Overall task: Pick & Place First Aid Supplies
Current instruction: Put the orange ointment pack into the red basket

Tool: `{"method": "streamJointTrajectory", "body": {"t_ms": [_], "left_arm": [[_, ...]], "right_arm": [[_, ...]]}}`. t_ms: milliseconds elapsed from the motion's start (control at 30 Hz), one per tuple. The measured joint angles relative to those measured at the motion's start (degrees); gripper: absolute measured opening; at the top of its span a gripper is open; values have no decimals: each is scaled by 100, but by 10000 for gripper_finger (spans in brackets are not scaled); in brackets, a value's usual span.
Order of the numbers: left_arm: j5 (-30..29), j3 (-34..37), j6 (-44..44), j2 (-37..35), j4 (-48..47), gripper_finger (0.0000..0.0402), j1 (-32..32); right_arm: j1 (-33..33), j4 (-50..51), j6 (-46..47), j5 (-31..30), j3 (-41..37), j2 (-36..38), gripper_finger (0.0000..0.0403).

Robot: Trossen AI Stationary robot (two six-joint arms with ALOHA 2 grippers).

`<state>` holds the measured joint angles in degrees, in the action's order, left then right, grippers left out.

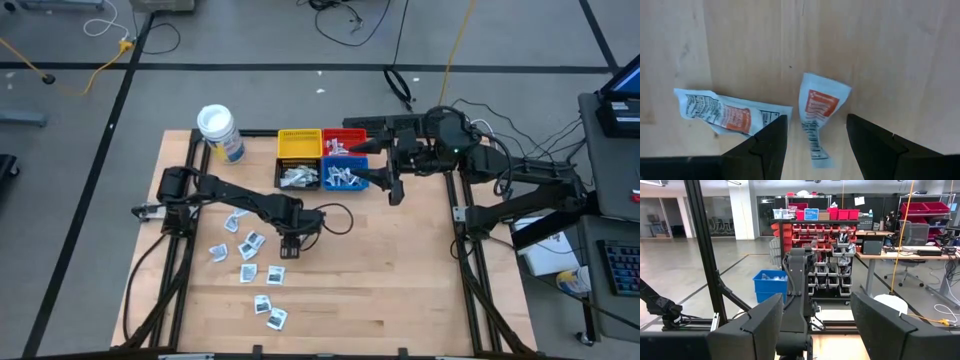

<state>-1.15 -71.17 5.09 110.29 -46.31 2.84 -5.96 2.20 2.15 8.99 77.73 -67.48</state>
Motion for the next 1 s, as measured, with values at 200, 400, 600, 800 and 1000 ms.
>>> {"method": "streamJointTrajectory", "body": {"t_ms": [200, 400, 600, 800, 1000], "left_arm": [[372, 198, -217, -25, 95, 176, -50], [886, 288, -352, -27, 90, 41, -47], [875, 321, -170, -180, 156, 12, -134], [756, 320, -101, -939, 165, 6, -278], [921, 324, 12, -1869, 234, 4, -398]], "right_arm": [[5, -27, -2, 1, 0, 0, 228], [5, -58, -73, -8, 0, 0, 228], [5, -74, -236, -17, 0, 0, 228], [5, -76, -241, -19, 0, 0, 228], [5, -76, -240, -91, 0, 0, 228]]}}
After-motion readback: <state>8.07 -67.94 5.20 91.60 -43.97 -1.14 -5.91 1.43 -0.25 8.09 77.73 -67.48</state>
